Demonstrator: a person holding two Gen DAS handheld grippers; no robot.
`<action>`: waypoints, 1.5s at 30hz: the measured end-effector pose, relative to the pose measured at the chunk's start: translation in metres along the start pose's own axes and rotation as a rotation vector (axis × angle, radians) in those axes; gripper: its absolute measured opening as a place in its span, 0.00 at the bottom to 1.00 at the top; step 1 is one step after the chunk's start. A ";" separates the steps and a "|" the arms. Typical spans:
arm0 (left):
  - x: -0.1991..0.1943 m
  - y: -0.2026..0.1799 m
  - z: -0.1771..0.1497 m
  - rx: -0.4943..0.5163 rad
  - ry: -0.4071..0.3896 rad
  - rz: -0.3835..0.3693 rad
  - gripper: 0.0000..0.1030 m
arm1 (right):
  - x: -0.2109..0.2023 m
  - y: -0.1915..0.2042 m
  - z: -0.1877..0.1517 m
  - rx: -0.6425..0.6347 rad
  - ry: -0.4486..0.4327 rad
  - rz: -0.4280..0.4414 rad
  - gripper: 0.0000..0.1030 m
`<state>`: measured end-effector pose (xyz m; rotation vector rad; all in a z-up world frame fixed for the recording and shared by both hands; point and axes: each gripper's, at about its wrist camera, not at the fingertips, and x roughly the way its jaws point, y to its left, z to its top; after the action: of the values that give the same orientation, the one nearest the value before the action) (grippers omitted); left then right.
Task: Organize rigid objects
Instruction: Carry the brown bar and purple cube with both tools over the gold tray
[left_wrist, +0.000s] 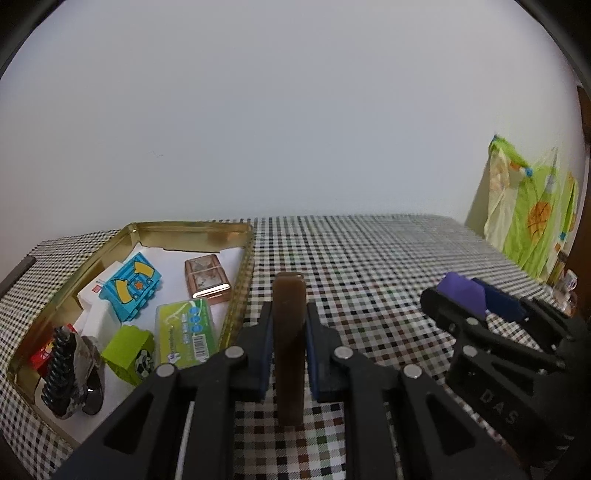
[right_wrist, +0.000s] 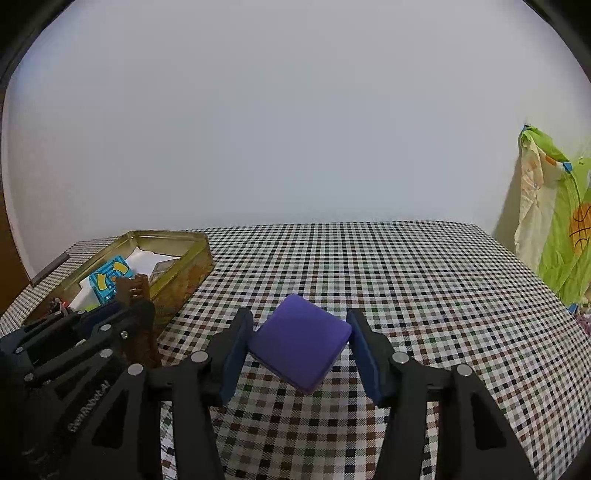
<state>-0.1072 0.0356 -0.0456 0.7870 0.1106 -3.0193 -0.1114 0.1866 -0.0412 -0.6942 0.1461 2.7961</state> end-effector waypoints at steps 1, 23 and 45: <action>-0.002 0.001 -0.001 -0.002 -0.006 0.003 0.13 | -0.001 0.000 0.000 0.001 -0.003 0.002 0.54; -0.025 0.007 -0.006 -0.005 -0.071 0.036 0.13 | -0.015 0.003 -0.004 0.006 -0.055 0.049 0.54; -0.065 0.055 0.022 -0.062 -0.089 0.070 0.14 | -0.009 0.057 0.036 -0.043 -0.043 0.241 0.54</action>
<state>-0.0592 -0.0209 0.0023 0.6374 0.1709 -2.9631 -0.1350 0.1350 -0.0029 -0.6657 0.1719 3.0497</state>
